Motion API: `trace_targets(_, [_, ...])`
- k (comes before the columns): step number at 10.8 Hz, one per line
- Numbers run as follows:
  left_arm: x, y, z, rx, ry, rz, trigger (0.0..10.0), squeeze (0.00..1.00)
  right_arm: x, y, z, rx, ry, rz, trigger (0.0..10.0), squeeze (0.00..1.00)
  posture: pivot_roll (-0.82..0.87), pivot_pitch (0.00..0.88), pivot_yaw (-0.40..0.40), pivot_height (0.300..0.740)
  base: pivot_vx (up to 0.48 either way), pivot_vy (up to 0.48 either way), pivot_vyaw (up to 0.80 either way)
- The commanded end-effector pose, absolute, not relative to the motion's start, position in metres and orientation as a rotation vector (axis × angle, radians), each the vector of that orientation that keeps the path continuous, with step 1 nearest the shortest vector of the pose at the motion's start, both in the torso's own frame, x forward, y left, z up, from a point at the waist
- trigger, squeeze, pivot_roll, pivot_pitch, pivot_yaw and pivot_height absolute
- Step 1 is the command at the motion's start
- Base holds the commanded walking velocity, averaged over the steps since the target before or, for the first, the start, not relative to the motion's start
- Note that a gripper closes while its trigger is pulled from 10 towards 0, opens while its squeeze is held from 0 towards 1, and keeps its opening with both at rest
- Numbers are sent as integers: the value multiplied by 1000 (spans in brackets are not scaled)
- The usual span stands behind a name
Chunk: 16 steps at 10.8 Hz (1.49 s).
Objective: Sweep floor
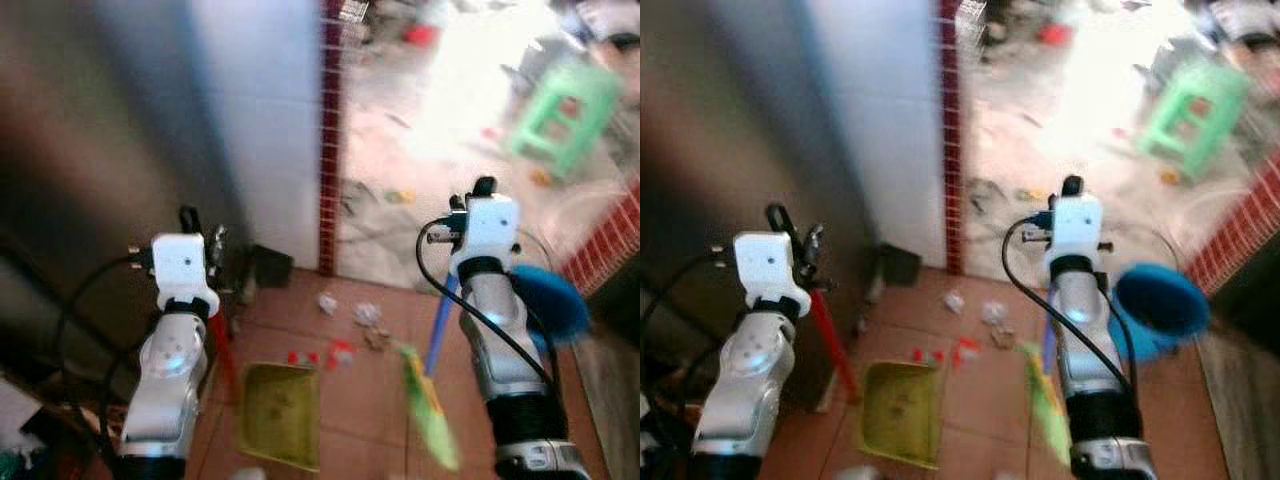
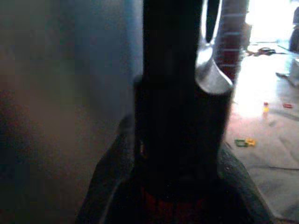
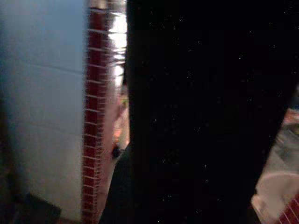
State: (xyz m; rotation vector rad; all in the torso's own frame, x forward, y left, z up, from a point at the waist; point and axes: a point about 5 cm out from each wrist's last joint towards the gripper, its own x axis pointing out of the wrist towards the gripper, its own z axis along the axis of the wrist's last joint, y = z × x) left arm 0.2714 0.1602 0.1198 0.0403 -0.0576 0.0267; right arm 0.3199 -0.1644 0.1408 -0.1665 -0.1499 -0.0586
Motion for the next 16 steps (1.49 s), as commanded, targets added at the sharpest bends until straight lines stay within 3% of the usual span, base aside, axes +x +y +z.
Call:
trace_targets(1, [275, 161, 138, 78, -138, 25, 10000, 0, 323, -157, 154, -154, -215, -44, 10000, 0, -26, 20, 23, 740, 480, 0, 0])
trace_targets(9, [279, 158, 147, 140, -174, -3, 10000, 0, 325, -162, 157, -229, -246, -89, 10000, 0, -16, 13, 27, 740, 450, 0, 0])
trace_targets(16, [283, 145, 131, 232, -135, -77, 10000, 0, 325, -160, 154, -235, -239, -85, 10000, 0, -19, 25, 25, 740, 0, 0, 0])
